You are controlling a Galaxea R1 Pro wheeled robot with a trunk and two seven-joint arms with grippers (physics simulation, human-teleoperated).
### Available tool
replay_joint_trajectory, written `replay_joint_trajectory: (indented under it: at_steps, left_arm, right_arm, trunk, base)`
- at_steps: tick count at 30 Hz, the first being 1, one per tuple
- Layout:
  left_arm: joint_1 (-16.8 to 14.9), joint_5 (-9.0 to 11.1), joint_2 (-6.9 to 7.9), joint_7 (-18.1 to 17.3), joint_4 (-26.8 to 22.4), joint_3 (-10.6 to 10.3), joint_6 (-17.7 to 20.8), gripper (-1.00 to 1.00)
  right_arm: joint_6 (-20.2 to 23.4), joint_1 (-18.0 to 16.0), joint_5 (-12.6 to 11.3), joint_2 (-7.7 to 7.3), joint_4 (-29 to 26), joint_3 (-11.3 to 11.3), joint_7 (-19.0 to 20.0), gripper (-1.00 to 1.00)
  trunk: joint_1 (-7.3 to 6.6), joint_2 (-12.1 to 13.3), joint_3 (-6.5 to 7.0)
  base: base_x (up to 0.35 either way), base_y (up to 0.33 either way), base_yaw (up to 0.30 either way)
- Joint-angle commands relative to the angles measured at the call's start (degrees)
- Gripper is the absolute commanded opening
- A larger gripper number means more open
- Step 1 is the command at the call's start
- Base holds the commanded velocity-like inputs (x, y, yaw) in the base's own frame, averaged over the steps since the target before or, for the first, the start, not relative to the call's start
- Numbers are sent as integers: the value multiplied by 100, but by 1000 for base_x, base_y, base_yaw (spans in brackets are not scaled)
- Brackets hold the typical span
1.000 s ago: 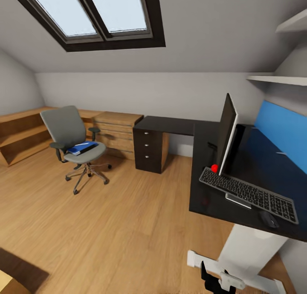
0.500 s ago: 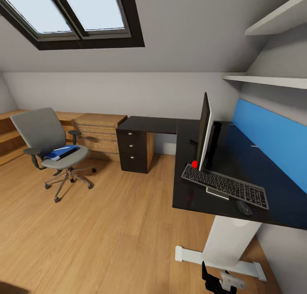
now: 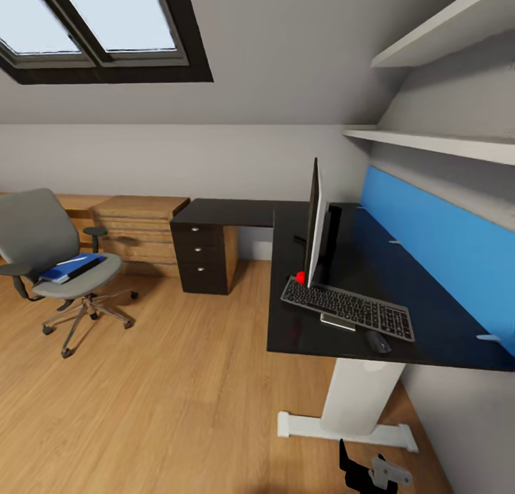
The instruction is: In the bedroom, organize the workspace by keeping the computer under the desk, ensuring the monitor is on the desk, placing the keyboard on the desk next to the monitor, placing the mouse on the desk next to the keyboard, moving the folder from the swivel chair onto the desk next to the mouse, stacking the notebook on top of the folder with the pen on top of the notebook, and positioning the swivel chair next to the desk.
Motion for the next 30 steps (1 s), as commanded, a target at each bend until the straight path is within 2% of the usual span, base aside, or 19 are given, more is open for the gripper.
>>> replay_joint_trajectory:
  at_steps: [1, 10, 12, 14, 17, 19, 20, 21, 22, 23, 24, 25, 26, 27, 28, 30]
  left_arm:
    - [-3, 37, 4, 39, 4, -45, -21, 100]
    - [-3, 54, 10, 40, 11, -32, -7, 100]
    - [-3, 58, 11, 40, 11, -29, -4, 100]
    - [-3, 60, 12, 39, 11, -27, -3, 100]
    - [-3, 60, 12, 39, 11, -26, -3, 100]
    - [-3, 61, 13, 39, 11, -26, -5, 100]
    - [-3, 61, 13, 39, 11, -26, -4, 100]
    - [-3, 61, 13, 39, 11, -25, -2, 100]
    - [-3, 61, 13, 39, 11, -25, -1, 100]
    - [-3, 61, 13, 39, 11, -25, -2, 100]
    - [-3, 61, 13, 42, 11, -25, -3, 100]
    - [-3, 63, 13, 44, 11, -25, -4, 100]
    - [-3, 64, 13, 45, 11, -25, -5, 100]
    - [-3, 65, 13, 46, 11, -24, -5, 100]
    - [-3, 67, 13, 47, 11, -21, -5, 100]
    - [-3, 68, 13, 47, 11, -19, -6, 100]
  right_arm:
    - [-21, -5, 32, -1, 10, -52, 21, 100]
    - [11, -5, 27, -24, 7, -56, -16, 100]
    - [186, -5, 29, -52, 4, -55, -29, 100]
    - [645, -5, 21, -92, -42, -61, -42, 100]
    - [1115, -5, 18, -161, -222, -67, -46, 100]
    - [1702, -5, 19, -227, -548, -69, -49, 100]
    - [2204, -5, 23, -262, -850, -69, -49, 100]
    - [2486, -5, 24, -276, -1023, -67, -50, 100]
    - [3107, -5, 30, -299, -1396, -63, -50, 100]
    - [3437, -5, 34, -308, -1594, -59, -50, 100]
    - [4106, -5, 45, -321, -2006, -48, -51, 100]
    - [4436, -5, 51, -326, -2214, -43, -51, 100]
    - [5062, -5, 62, -332, -2641, -37, -51, 100]
    - [5351, -5, 66, -333, -2858, -36, -51, 100]
    - [5874, -5, 73, -334, -3295, -37, -51, 100]
    - [6506, -5, 77, -335, -3952, -45, -47, 100]
  trunk:
    - [-23, 39, 13]
    - [-221, 400, 175]
    - [-265, 480, 211]
    - [-309, 560, 246]
    - [-374, 680, 300]
    - [-418, 761, 336]
    - [-440, 801, 354]
    - [-462, 841, 372]
    - [-484, 881, 390]
    - [-506, 921, 408]
    - [-528, 961, 426]
    - [-550, 1001, 444]
    - [-572, 1041, 462]
    - [-594, 1081, 480]
    - [-616, 1122, 498]
    - [-660, 1202, 534]
  base:
    - [0, 0, -45]
    - [0, 0, -12]
    - [0, 0, -1]
    - [0, 0, 0]
    - [0, 0, 0]
    - [0, 0, 0]
    - [0, 0, 0]
    - [0, 0, 0]
    - [0, 0, 0]
    - [0, 0, 0]
    - [0, 0, 0]
    - [0, 0, 0]
    - [0, 0, 0]
    - [0, 0, 0]
    - [0, 0, 0]
    - [0, 0, 0]
